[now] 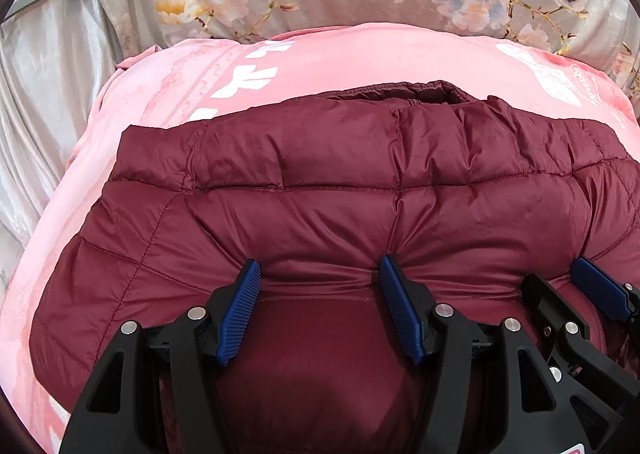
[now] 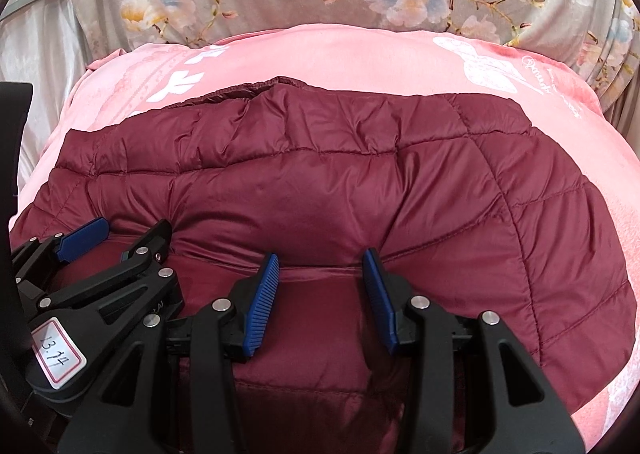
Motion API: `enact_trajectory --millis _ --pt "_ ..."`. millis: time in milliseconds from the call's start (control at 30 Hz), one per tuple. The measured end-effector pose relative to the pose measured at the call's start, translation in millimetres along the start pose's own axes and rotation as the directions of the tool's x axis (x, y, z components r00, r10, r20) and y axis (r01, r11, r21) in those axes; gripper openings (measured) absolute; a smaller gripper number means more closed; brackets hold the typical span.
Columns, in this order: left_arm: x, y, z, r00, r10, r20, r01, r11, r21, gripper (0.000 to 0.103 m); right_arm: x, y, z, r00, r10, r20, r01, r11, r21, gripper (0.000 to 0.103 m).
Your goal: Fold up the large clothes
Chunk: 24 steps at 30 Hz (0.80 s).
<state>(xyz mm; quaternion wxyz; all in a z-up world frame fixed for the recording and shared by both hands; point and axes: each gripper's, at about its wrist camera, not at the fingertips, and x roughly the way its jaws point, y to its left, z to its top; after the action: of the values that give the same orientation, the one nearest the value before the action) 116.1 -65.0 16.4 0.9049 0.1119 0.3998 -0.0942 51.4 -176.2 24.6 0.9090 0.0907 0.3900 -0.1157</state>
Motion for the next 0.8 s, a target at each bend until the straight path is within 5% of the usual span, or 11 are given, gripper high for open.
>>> enact_trajectory --millis 200,433,567,800 --pt "-17.6 11.1 -4.4 1.0 -0.007 0.014 0.007 1.0 0.01 0.064 -26.8 -13.8 -6.9 0.998 0.032 0.049 -0.033 0.999 0.018 0.042" --pt "-63.5 77.5 -25.6 0.999 0.023 0.021 -0.022 0.996 -0.081 0.064 -62.3 -50.8 -31.5 0.998 -0.041 0.043 0.039 0.999 0.037 0.043" --pt "-57.4 115.6 -34.7 0.998 0.052 -0.031 -0.057 0.984 -0.169 0.065 -55.8 -52.1 -46.1 0.999 -0.048 0.025 0.047 0.999 0.023 0.043" --pt "-39.2 107.3 -46.5 0.996 0.082 -0.036 -0.086 0.99 -0.113 0.067 -49.7 -46.5 -48.9 0.999 -0.05 0.005 0.05 0.999 0.002 0.043"
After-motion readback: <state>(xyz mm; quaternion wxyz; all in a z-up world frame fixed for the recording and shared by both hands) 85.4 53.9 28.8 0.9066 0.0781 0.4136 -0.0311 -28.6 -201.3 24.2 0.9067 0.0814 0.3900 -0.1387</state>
